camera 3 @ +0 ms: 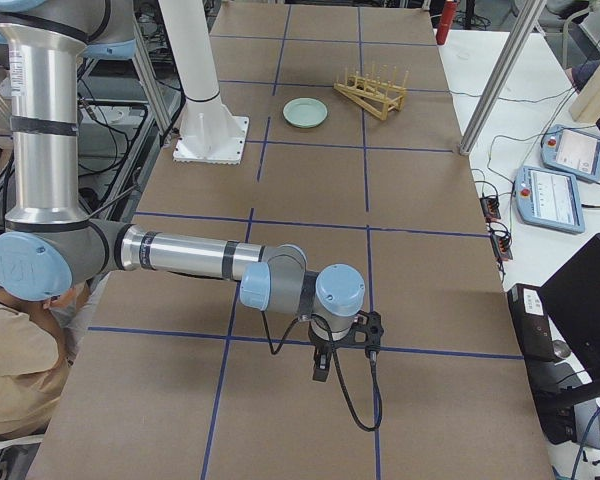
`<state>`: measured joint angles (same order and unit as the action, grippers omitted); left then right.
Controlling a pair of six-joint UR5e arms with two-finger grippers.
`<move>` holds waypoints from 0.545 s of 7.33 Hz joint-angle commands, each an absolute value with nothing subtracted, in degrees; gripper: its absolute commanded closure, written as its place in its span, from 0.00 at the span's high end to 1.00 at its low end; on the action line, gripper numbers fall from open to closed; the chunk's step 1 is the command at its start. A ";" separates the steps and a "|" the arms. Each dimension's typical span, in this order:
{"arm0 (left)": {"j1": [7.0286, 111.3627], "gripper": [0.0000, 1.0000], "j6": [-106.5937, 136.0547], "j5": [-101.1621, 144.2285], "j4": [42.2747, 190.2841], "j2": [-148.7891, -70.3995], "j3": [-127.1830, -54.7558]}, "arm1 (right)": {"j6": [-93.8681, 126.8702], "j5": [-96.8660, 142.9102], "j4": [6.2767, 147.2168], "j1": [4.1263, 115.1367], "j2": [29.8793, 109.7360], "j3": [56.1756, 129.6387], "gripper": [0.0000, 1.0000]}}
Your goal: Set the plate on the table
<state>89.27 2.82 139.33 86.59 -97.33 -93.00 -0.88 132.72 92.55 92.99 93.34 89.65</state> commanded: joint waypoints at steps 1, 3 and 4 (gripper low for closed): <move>91.56 1.00 0.72 136.59 90.61 -92.39 -93.24 | -0.88 132.71 92.55 92.99 93.34 89.65 1.00; 91.58 1.00 0.79 136.50 90.09 -91.76 -93.51 | -0.88 132.71 92.55 92.99 93.34 89.65 1.00; 91.58 1.00 0.70 136.49 90.00 -91.58 -93.34 | -0.88 132.71 92.55 92.99 93.34 89.65 1.00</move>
<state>91.49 0.84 136.58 90.12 -91.88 -93.36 -0.88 132.71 92.55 92.99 93.34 89.65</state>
